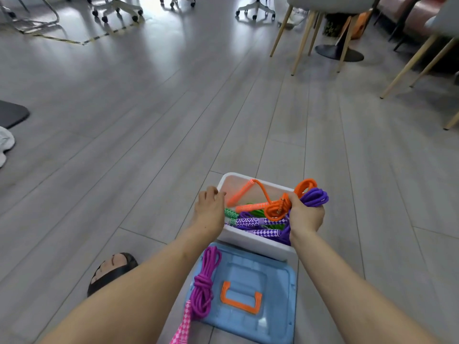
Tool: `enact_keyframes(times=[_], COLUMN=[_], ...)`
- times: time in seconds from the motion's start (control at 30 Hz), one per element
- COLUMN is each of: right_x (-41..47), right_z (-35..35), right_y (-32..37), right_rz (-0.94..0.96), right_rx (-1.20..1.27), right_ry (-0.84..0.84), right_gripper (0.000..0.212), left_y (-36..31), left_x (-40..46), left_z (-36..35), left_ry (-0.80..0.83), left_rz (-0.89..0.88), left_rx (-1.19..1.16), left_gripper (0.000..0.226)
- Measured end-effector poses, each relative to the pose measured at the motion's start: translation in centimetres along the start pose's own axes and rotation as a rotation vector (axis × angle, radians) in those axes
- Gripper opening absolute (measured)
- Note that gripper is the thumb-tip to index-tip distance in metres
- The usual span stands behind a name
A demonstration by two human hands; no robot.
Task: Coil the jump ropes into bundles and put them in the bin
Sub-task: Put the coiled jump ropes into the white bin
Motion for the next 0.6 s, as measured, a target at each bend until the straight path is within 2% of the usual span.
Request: enact_keyframes(times=[0.23,0.4,0.53,0.6], right_x=[-0.1,0.0,0.4,0.8], right_z=[0.0,0.0,0.3,0.6], right_y=[1.1,1.2,1.0,1.0], right_rz=[0.327,0.382,0.367,0.328], right_rx=[-0.278,-0.296,-0.246,-0.195], right_ry=[0.066,0.080,0.090,0.087], right_gripper=[0.024,0.022,0.020,0.021], left_y=[-2.8,-6.1,-7.2,-7.4], left_x=[0.6,2.5,2.7,2.6], left_z=[0.4,0.1,-2.9,-4.1], left_ry=[-0.015,0.001,0.243,0.296], left_rz=[-0.098,-0.241,-0.205,-0.213], left_rx=[0.104,0.148,0.030,-0.006], left_gripper=[0.059,0.059,0.034,0.022])
Point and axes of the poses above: each hand's wrist, its own x-axis towards the middle knuckle, its own z-axis out of the back of the hand, y = z × x, the point moved 7 cm from there along x, towards the middle knuckle, and after that the axes turned 8 degrees about -y, right-handed, at the moved point
